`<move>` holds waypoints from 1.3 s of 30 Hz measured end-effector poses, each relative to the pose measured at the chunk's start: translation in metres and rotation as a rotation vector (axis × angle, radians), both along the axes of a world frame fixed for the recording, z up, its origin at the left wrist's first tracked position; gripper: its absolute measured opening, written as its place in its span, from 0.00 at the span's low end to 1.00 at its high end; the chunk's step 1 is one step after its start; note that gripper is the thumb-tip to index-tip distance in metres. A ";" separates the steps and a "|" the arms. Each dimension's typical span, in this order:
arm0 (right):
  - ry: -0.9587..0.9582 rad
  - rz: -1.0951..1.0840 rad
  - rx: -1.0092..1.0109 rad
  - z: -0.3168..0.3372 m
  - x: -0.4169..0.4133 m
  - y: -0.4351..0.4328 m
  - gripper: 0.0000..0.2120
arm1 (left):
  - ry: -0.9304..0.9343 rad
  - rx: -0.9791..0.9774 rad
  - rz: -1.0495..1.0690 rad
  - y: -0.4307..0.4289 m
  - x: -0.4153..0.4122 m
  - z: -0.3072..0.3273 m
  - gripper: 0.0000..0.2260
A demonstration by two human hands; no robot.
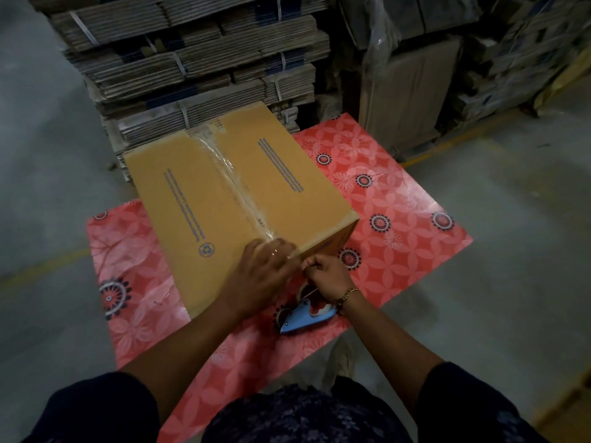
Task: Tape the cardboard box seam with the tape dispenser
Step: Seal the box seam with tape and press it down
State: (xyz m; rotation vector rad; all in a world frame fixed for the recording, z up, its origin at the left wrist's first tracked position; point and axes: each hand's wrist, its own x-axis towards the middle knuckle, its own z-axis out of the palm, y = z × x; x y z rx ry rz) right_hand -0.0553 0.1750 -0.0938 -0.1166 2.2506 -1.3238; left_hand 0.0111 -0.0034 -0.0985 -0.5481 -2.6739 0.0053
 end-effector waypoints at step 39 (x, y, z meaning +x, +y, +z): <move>0.953 0.801 0.495 0.028 -0.081 0.019 0.34 | -0.465 0.077 0.587 0.019 -0.002 0.008 0.32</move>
